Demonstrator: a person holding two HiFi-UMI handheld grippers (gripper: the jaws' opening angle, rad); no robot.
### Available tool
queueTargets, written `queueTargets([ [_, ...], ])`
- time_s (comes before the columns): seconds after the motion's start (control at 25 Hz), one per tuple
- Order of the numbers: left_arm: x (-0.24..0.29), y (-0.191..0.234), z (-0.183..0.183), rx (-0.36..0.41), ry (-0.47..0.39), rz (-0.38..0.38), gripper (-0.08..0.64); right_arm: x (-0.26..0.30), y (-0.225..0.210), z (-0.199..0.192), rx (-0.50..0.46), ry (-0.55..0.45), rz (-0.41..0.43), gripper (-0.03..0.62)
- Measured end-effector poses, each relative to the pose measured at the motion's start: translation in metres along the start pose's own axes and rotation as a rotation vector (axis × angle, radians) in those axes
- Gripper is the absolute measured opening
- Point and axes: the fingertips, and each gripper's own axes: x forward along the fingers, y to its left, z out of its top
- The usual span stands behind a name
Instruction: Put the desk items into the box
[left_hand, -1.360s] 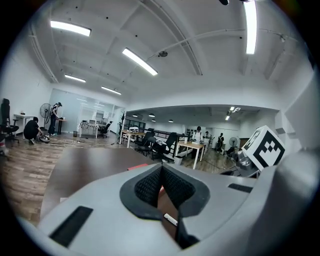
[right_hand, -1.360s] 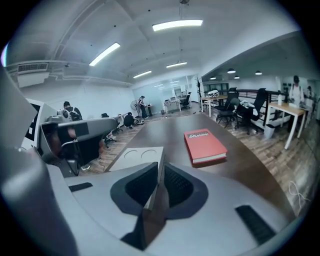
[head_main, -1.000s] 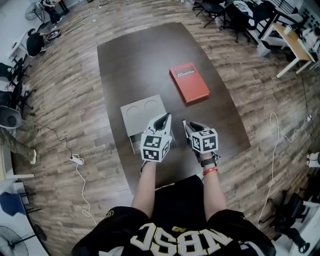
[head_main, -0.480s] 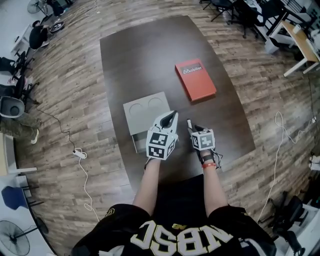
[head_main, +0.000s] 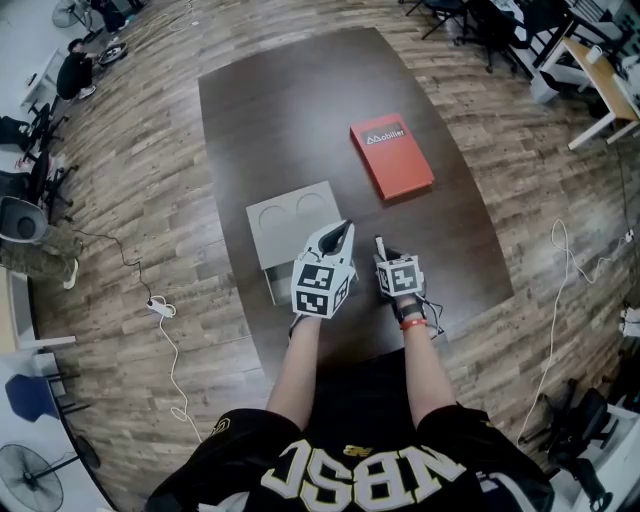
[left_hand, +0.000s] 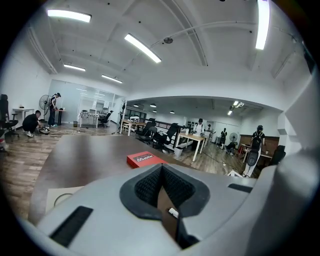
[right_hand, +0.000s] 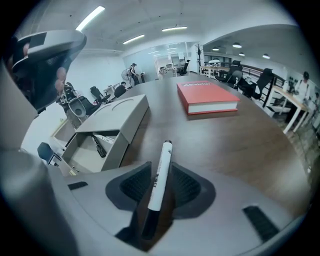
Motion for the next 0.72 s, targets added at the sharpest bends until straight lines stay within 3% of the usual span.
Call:
queueTargets([
  [0.36,-0.003,0.011,-0.007,-0.011,0.007,0.008,0.009,0.006,-0.007,-0.002,0.048,-0.006,-0.055,0.078],
  [0.72,-0.006,0.021,-0.008,-0.013,0.016,0.016,0.008,0.006,-0.009,0.001,0.065,-0.024,-0.067,0.074],
])
